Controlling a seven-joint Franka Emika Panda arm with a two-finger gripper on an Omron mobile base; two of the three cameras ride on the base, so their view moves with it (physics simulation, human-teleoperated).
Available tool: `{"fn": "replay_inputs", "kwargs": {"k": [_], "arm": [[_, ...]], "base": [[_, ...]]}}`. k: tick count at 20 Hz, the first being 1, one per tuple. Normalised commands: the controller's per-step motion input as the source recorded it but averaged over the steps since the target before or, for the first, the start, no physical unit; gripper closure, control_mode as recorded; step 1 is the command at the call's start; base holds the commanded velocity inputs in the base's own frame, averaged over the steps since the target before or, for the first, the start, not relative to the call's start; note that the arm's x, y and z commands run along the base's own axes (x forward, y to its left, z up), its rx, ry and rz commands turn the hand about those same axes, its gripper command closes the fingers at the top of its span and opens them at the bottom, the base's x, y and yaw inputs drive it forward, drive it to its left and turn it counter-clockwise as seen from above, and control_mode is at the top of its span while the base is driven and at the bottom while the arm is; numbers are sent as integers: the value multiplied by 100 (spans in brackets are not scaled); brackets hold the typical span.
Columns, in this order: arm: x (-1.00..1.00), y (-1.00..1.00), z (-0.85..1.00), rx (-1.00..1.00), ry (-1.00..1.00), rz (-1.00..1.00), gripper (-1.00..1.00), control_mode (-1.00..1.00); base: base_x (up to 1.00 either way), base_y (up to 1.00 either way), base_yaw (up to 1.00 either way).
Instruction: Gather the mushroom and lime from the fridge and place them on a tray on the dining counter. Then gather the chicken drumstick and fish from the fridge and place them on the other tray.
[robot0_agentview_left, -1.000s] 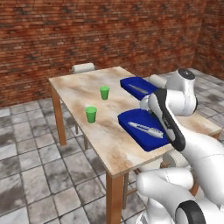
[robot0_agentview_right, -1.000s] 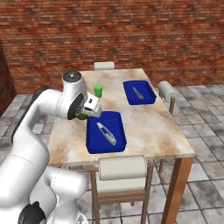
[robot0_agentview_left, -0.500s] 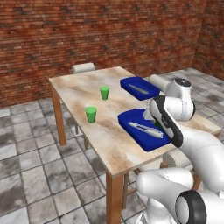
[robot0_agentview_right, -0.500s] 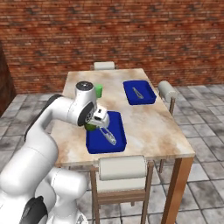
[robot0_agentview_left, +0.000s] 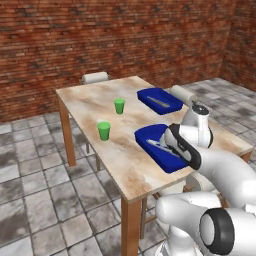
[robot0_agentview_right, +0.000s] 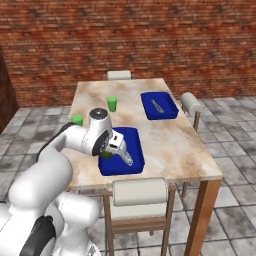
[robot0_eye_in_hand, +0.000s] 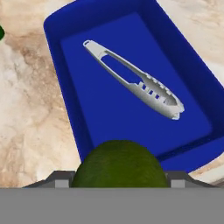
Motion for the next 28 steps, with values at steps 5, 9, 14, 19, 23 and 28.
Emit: {"fn": "replay_inputs", "kwargs": {"k": [5,9,14,19,23,28], "arm": [[33,0,-39,0,1,0,100,-100],[38,0,-15,0,0,0,100,-100],[11,-4,-5,0,0,0,100,-100],[1,-4,-14,0,5,0,100,-100],[16,0,-25,0,7,0,100,-100],[24,0,-23,0,6,0,100,-100]], "base": [[0,0,0],[0,0,0],[0,0,0],[0,0,0],[0,0,0],[0,0,0]]}}
